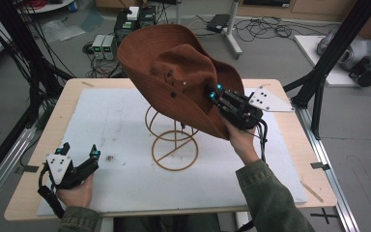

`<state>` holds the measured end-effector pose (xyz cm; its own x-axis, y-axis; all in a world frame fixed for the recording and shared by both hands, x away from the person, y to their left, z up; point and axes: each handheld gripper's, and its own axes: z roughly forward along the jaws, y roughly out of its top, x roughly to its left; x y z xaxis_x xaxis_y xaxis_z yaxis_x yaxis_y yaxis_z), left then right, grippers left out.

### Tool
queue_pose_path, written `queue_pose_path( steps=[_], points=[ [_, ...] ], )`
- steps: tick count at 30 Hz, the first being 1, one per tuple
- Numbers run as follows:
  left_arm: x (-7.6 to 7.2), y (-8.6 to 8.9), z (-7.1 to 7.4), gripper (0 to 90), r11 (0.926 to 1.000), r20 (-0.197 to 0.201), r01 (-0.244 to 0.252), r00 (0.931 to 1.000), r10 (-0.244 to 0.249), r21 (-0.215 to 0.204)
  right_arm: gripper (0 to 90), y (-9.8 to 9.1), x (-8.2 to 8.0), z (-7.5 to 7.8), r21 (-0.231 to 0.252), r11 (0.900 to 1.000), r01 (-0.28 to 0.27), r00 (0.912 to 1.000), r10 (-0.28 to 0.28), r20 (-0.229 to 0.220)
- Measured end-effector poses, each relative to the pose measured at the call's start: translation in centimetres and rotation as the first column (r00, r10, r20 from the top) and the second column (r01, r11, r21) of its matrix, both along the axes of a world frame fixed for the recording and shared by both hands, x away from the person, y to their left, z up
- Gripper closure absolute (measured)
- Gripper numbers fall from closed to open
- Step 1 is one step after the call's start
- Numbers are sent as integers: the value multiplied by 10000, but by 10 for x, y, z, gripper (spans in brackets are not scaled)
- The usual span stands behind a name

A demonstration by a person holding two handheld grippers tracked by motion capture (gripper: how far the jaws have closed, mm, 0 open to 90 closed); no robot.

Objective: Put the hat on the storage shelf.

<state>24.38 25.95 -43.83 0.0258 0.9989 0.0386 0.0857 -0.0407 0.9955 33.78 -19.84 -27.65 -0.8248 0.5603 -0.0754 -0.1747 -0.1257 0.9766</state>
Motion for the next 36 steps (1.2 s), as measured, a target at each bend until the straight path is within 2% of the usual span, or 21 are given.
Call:
queue_pose_path(
  steps=[6, 12, 17, 26, 31, 33, 36],
  points=[
    [0, -1, 0, 160, 10000, -67, 26, 10000, -25, 41, 877, -1, -2, -6, -101, 9997, -227, 9997, 225, -130],
    [1, -1, -1, 161, 10000, -62, 19, 10000, -19, 31, 877, 1, -5, -8, -468, 9972, -586, 9982, 581, -122],
    [1, -1, -1, 160, 10000, -60, 12, 10000, -12, 39, 876, 2, -5, -9, -577, 9949, -825, 9962, 807, -332],
    [1, 0, -1, 161, 10000, -88, -10, 10000, 10, 26, 875, 4, -5, -9, -943, 9875, -1260, 9915, 1224, -430],
    [1, -1, -1, 161, 10000, -80, 15, 10000, -15, 34, 875, 6, -6, -6, -1349, 9799, -1472, 9887, 1416, -498],
    [1, -1, -1, 161, 10000, -64, 6, 10000, -5, 39, 875, 8, -7, -6, -1650, 9748, -1502, 9882, 1430, -553],
    [1, -1, -1, 161, 10000, -52, 5, 10000, -5, 14, 875, 9, -7, -6, -1722, 9739, -1480, 9884, 1397, -594]
  ],
)
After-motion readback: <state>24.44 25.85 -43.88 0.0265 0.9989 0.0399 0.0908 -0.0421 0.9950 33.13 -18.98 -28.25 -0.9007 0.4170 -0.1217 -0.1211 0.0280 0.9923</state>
